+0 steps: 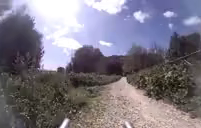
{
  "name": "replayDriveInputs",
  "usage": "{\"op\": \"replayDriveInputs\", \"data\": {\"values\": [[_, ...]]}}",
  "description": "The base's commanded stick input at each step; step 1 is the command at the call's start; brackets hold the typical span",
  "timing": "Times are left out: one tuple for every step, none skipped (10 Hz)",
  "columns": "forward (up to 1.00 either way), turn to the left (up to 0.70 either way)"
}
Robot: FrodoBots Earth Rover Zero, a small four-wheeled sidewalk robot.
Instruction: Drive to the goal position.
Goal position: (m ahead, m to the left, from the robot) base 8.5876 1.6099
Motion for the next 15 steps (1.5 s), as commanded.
{"op": "replayDriveInputs", "data": {"values": [[0.85,-0.32],[0.85,-0.31],[0.85,-0.14],[0.85,0.00],[0.85,-0.12],[0.85,-0.34],[0.85,-0.34],[0.85,-0.34],[0.85,-0.34],[0.85,-0.10],[0.85,-0.07],[0.84,-0.30],[0.84,-0.34],[0.84,-0.12],[0.84,0.00]]}}
